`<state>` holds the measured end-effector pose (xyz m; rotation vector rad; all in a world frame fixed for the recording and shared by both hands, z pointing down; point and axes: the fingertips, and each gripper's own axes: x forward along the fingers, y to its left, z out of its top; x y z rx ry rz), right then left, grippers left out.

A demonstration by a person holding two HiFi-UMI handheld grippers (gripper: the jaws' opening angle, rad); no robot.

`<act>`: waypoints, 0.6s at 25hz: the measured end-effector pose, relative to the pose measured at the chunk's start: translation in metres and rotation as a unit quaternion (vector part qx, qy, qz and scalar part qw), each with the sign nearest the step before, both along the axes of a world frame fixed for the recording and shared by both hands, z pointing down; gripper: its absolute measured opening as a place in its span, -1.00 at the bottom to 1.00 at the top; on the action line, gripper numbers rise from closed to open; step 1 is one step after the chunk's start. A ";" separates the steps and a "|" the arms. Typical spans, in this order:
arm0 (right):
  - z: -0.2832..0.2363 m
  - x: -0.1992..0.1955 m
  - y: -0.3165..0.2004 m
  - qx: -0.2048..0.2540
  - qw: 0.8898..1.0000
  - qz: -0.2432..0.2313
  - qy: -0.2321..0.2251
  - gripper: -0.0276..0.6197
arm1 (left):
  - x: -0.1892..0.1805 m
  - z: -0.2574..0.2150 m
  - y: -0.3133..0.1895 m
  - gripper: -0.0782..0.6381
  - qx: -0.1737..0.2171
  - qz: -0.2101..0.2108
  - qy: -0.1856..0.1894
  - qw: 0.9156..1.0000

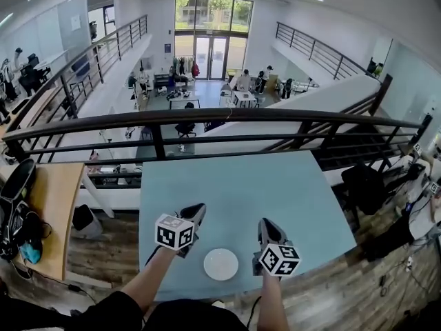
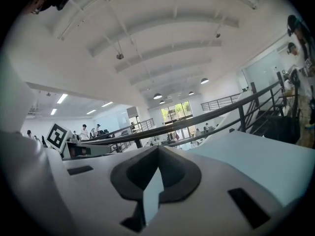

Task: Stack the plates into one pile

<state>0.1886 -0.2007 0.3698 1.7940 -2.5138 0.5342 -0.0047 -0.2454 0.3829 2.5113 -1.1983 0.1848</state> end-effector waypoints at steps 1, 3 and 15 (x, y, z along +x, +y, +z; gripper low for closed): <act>-0.008 0.000 -0.002 0.008 1.000 -0.002 0.002 -0.90 | 0.000 -0.007 -0.002 -0.76 0.008 -0.002 0.001 1.000; -0.022 0.000 -0.003 0.020 1.000 -0.004 0.004 -0.90 | -0.001 -0.020 -0.004 -0.76 0.021 -0.006 0.003 1.000; -0.086 0.005 -0.002 0.108 0.994 -0.002 0.009 -0.90 | 0.001 -0.095 -0.004 -0.76 0.136 -0.013 -0.012 0.990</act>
